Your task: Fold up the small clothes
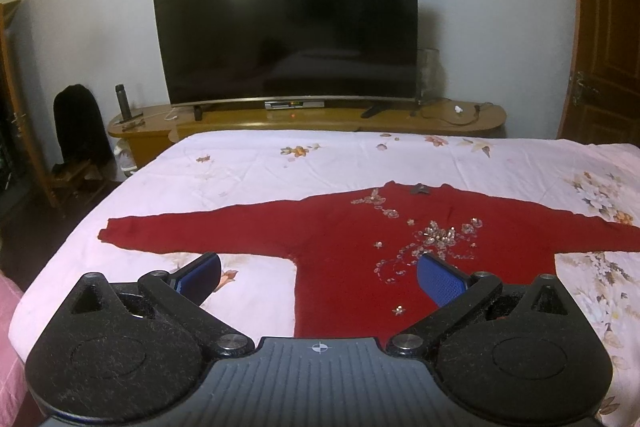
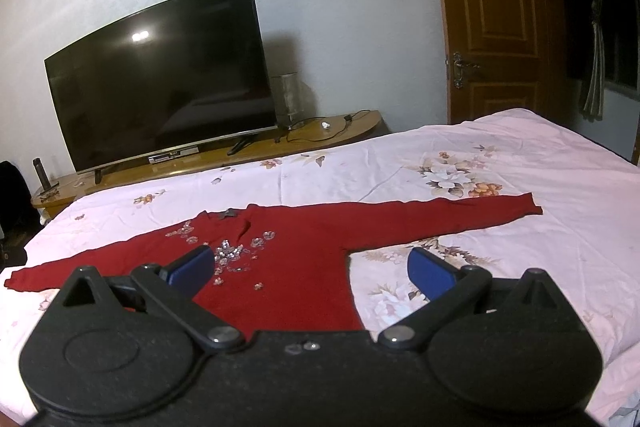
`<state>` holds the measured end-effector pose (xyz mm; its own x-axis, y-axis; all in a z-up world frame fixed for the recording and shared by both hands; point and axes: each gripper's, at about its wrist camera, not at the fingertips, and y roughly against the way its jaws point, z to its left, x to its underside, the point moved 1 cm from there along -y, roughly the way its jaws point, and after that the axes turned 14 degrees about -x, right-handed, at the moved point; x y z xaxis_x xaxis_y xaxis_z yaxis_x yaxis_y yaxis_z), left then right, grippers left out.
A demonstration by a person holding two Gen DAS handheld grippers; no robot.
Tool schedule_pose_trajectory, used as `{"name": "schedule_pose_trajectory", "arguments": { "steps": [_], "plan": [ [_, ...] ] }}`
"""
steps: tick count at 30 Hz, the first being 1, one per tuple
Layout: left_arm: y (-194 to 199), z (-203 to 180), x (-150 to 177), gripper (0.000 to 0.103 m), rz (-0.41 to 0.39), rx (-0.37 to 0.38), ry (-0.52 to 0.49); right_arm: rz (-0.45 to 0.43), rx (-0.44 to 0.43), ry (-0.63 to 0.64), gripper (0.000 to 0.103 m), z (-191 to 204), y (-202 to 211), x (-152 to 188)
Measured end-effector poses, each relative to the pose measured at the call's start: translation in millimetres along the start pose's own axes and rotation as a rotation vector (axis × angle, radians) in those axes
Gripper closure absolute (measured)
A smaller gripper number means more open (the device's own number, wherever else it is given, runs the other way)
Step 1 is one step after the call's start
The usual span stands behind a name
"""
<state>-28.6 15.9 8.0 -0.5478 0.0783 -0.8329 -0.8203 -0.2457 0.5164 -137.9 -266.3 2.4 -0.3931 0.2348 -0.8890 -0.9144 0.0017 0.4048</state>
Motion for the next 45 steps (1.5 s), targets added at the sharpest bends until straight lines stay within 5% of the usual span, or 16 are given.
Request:
{"name": "schedule_pose_trajectory", "arguments": {
  "steps": [45],
  "plan": [
    [-11.3, -32.6, -7.8, 0.0, 0.02, 0.019, -0.022, 0.016, 0.043, -0.019, 0.0, -16.9, -14.1, -7.9]
  ]
}}
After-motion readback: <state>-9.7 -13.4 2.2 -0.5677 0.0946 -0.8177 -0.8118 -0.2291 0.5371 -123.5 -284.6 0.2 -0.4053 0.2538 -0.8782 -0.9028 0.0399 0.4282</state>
